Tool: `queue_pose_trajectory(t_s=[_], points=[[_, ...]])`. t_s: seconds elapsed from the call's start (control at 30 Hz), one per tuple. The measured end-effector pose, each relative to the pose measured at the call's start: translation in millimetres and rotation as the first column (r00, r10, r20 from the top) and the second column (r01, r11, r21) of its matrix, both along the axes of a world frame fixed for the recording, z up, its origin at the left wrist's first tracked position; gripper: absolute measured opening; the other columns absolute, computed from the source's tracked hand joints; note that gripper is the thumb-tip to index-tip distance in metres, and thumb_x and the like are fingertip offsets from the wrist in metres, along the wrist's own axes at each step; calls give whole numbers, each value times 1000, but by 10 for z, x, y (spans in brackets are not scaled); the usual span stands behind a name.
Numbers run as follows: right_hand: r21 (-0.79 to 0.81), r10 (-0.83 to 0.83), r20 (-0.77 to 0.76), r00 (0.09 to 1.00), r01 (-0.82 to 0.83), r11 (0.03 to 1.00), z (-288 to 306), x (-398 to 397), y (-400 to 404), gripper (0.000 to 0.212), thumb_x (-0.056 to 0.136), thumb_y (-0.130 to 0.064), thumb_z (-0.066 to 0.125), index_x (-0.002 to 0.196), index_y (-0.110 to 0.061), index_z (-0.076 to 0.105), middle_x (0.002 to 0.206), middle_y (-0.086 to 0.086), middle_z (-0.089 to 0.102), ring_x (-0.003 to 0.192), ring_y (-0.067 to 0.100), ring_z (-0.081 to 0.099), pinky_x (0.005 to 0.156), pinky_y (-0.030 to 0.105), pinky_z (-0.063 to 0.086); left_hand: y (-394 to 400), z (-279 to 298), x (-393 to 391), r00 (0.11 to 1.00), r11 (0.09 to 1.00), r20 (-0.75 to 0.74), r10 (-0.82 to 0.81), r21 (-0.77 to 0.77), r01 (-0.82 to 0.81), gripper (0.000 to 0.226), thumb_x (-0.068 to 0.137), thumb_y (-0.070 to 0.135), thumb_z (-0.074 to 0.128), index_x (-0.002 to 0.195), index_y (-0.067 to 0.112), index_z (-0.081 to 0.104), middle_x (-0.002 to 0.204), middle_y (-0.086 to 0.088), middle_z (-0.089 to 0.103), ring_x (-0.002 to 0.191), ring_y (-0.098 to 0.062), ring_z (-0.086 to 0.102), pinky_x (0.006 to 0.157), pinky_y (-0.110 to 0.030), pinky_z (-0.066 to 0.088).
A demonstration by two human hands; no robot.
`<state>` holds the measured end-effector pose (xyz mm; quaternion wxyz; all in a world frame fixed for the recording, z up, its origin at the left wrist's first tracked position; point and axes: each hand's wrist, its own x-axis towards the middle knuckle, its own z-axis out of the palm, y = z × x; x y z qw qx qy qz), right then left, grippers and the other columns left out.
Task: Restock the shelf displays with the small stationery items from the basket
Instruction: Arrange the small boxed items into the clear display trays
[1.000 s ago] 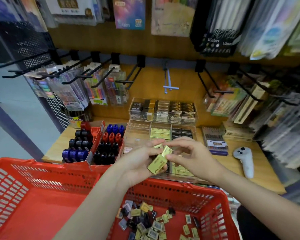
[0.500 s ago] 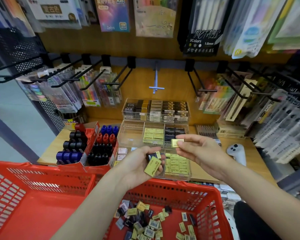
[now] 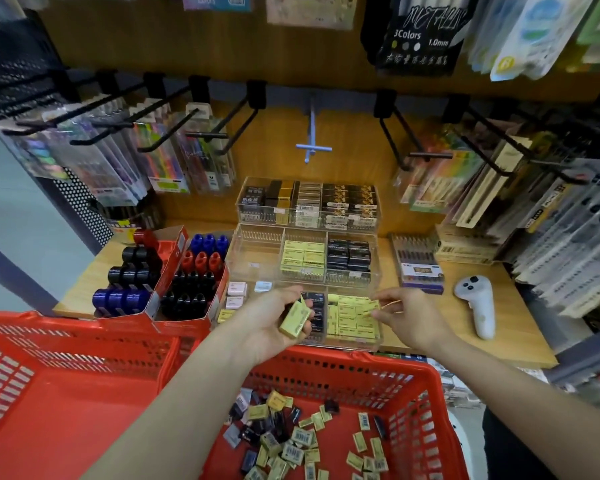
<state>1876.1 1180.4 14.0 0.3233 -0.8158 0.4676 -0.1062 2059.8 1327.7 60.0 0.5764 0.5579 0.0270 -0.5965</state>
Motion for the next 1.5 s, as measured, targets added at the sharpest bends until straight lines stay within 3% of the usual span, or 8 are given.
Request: queue_pose_trajectory(t_s=[0.3,0.6,0.83,1.0,1.07,1.17,1.27,1.5], points=[[-10,-83,35,996,83,996,-348,399,80,28,76,-26,84,99,-15,70,86,-6,67,67,-2,58,48,2,39,-47,-44,101,1000,1000,0,12,4,-12,23,102,9,50,121,10,63,104,-17,65,74,-23,58,60,-31,50],[-25,15,-31,999,-16,1000,-466,504,202,34,80,-31,80,111,-19,71,89,-9,70,80,7,66,77,23,56,-14,-61,101,999,999,-21,30,30,-29,22,101,8,50,116,11,67,107,-17,66,72,-22,57,59,-31,49],[-106,4,-42,999,-8,994,-440,545,209,27,85,-24,75,112,-19,72,93,-9,71,82,8,66,80,28,57,15,21,66,997,1000,-74,12,-13,-13,25,101,13,49,123,10,60,114,-17,65,75,-22,57,62,-31,47],[33,87,-50,995,-85,996,-144,462,180,30,90,-23,71,119,-18,66,111,-3,70,89,9,67,77,16,51,88,85,31,997,993,-8,-75,-87,74,31,102,5,43,127,15,57,118,-14,69,85,-24,61,61,-36,50],[280,13,160,987,-58,958,166,416,206,18,95,-17,63,113,-16,68,107,3,72,84,14,72,71,18,56,132,135,-16,990,981,41,-133,-136,138,36,100,1,44,130,18,54,118,-12,71,86,-23,63,61,-36,52],[641,-154,456,876,-204,740,619,323,397,17,97,-19,59,110,-16,69,103,5,75,89,22,74,73,26,59,189,257,-105,972,945,86,-219,-229,233,39,99,-1,46,128,21,61,124,-13,67,86,-22,64,62,-37,53],[683,-162,512,844,-285,672,838,255,600,20,93,-26,64,111,-20,72,101,-1,75,84,15,72,76,30,59,219,377,-172,953,902,139,-270,-310,301,39,99,0,46,121,22,69,125,-11,65,87,-21,63,66,-37,52],[610,-263,481,836,-104,785,925,214,665,26,89,-15,69,114,-18,64,82,9,73,63,11,65,58,23,53,232,473,-258,968,922,80,-240,-294,253,35,99,3,50,128,19,62,115,-7,70,76,-21,65,59,-35,50]])
